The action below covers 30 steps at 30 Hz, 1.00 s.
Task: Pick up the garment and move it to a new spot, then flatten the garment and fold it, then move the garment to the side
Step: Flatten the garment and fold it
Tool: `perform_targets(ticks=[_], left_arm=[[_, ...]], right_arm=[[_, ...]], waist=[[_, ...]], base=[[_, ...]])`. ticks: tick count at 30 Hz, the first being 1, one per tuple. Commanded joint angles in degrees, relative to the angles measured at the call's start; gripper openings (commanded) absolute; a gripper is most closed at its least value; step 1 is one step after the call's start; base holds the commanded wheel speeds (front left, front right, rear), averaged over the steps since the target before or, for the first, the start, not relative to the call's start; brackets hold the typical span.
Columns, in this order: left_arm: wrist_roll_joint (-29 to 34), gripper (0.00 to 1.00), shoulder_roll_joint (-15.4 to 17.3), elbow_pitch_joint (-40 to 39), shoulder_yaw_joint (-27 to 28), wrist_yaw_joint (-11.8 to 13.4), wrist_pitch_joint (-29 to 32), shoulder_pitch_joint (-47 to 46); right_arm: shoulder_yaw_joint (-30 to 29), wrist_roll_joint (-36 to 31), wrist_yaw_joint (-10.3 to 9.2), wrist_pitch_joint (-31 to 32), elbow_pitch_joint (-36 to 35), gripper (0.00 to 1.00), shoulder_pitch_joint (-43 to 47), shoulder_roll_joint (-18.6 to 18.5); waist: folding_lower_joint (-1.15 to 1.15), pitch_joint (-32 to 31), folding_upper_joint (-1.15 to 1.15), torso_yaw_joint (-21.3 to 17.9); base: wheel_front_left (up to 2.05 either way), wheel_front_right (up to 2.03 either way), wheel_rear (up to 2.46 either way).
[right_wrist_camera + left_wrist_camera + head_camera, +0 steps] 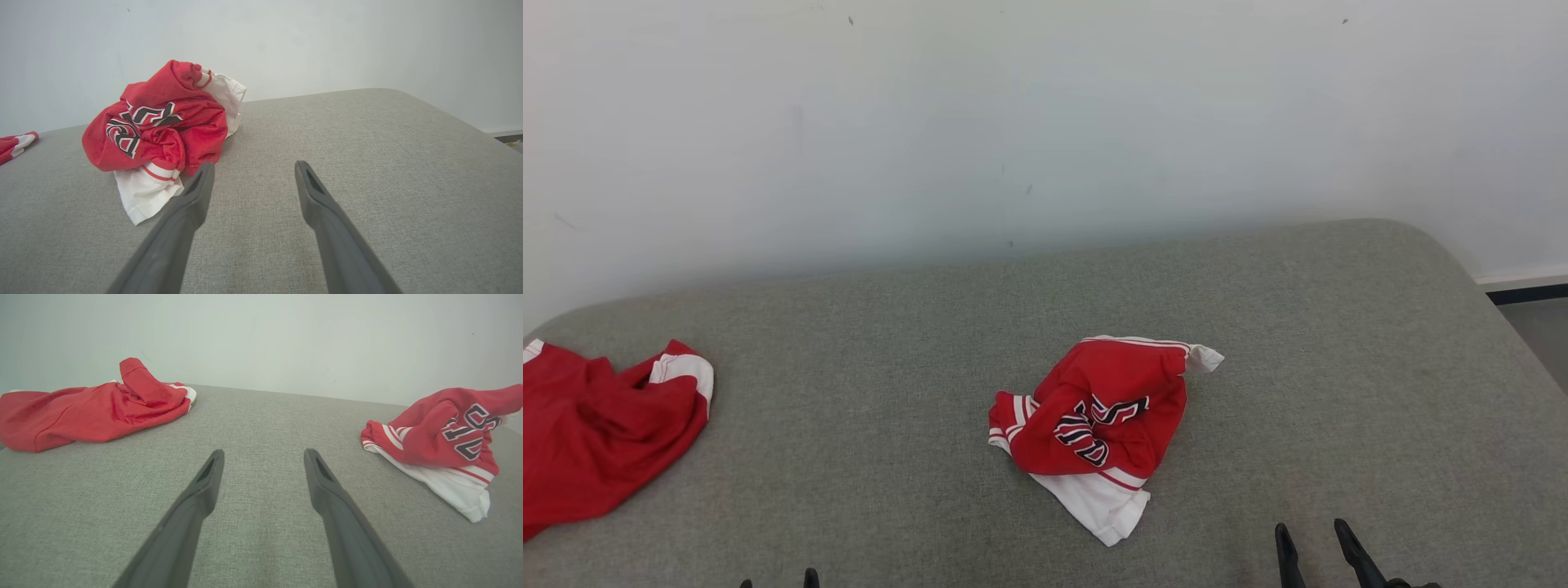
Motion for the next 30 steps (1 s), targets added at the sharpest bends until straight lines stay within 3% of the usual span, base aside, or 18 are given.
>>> perform_targets(ticks=[1,10,19,25,30], left_arm=[[0.33,1.00,-0.04,0.19,-0.01,-0.21,-0.19,-0.01],[1.09,1.00,-0.04,1.31,-0.28,-0.26,-0.19,-0.53],[-4.84,1.00,-0.06,7.89,-3.34,-0.91,0.20,-5.38],[-11.35,1.00,-0.03,15.54,-11.17,-2.30,10.19,-13.70],[-15.74,1.00,-0.02,20.95,-18.34,-0.08,15.63,-19.71]], right_arm=[[0.20,-0.03,-0.12,-0.10,-0.35,1.00,0.29,0.24],[0.32,0.44,-0.12,-0.09,-0.92,1.00,0.12,0.36],[1.13,0.91,-0.12,-0.09,-0.51,1.00,-0.70,0.38],[2.40,1.33,-0.12,-0.02,-0.27,1.00,-1.48,0.40],[3.55,1.40,-0.12,0.19,-0.17,1.00,-2.12,0.16]], waist=[[0.00,0.11,0.00,0.04],[0.00,0.51,0.00,-0.11],[0.00,1.02,0.00,-1.16],[0.00,1.55,0.00,-4.89],[0.00,2.07,0.00,-10.17]], base=[[0.00,0.00,0.00],[0.00,0.00,0.00],[0.00,0.00,0.00],[0.00,0.00,0.00],[0.00,0.00,0.00]])
